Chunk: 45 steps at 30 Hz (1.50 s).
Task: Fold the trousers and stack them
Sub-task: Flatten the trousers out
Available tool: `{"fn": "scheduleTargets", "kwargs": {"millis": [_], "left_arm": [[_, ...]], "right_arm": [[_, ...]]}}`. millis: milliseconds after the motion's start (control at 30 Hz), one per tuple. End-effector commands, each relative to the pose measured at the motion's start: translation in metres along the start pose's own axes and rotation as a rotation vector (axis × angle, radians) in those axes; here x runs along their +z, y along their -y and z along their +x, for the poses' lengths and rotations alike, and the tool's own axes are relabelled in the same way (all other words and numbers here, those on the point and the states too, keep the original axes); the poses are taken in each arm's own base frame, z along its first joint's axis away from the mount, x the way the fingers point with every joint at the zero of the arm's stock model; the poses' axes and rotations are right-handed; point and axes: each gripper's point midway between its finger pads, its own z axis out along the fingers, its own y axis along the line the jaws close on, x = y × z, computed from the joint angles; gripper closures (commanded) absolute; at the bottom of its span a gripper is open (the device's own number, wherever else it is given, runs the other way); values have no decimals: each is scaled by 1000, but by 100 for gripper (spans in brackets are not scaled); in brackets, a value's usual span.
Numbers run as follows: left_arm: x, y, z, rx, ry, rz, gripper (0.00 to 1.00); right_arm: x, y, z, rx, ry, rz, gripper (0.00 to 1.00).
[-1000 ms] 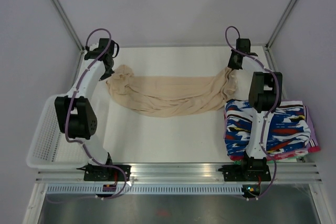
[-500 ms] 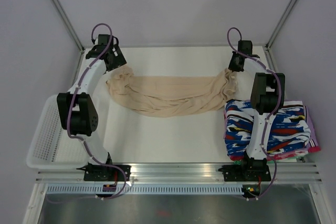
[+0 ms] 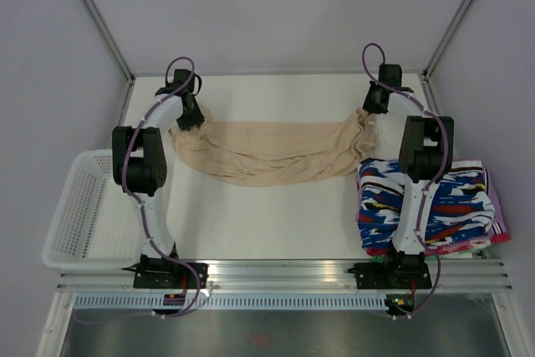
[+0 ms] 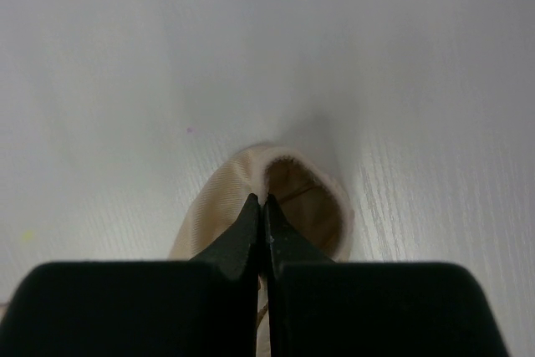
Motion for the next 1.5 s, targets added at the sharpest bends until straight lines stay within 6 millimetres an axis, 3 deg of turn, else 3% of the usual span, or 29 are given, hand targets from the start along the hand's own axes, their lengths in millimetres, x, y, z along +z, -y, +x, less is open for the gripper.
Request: {"fn": "scheduleTargets", "kwargs": {"millis": [0, 33, 100, 267, 333, 433, 533, 667, 767, 800, 867, 900, 1000, 1067, 1100, 1133, 1200, 1267, 1300, 1467], "left_arm": [[-11, -10, -4, 1, 29, -51, 57], [-12, -14, -5, 0, 33, -68, 81], [-21, -20, -10, 7, 56, -93, 98], [-57, -36, -24, 35, 114, -140, 98], [-87, -41, -22, 36, 114, -126, 98], [-126, -50, -5, 47, 103, -87, 98], [-145, -69, 28, 78, 44, -129, 98], [-163, -84, 54, 103, -13, -191, 97], [-183, -90, 55, 68, 29, -189, 76], [-188, -90, 52, 56, 47, -184, 47], [-205, -89, 41, 26, 109, -156, 7], [-213, -86, 31, 20, 144, -138, 1], [-222, -64, 0, 42, 230, -46, 0], [-210, -48, -16, 73, 237, -17, 0], [-213, -29, -34, 79, 275, 52, 0], [-206, -17, -40, 103, 276, 85, 0], [-180, 15, -56, 168, 274, 128, 0], [-160, 34, -59, 217, 257, 117, 0], [-137, 46, -63, 235, 234, 100, 0], [-78, 66, -59, 243, 184, 2, 0]], "right_arm": [[-15, -9, -26, 24, 72, -36, 100], [-15, -9, -26, 24, 72, -36, 100], [-16, -9, -25, 22, 69, -35, 100], [-20, -10, -25, 27, 73, -37, 100], [-25, -13, -26, 32, 75, -56, 100], [-28, -14, -25, 38, 78, -64, 100], [-31, -15, -24, 47, 76, -73, 100], [-34, -18, -22, 57, 71, -87, 100], [-36, -16, -21, 53, 73, -81, 100], [-37, -15, -22, 50, 75, -75, 100], [-39, -15, -25, 43, 81, -73, 100], [-39, -15, -26, 41, 81, -72, 100], [-40, -17, -30, 35, 88, -77, 100], [-38, -17, -32, 35, 87, -81, 100], [-39, -18, -31, 38, 83, -82, 100], [-39, -18, -32, 38, 84, -84, 100], [-38, -17, -30, 37, 79, -79, 100], [-38, -14, -29, 30, 79, -65, 100], [-38, -13, -29, 27, 78, -59, 100], [-37, -9, -29, 27, 77, -45, 100]]}}
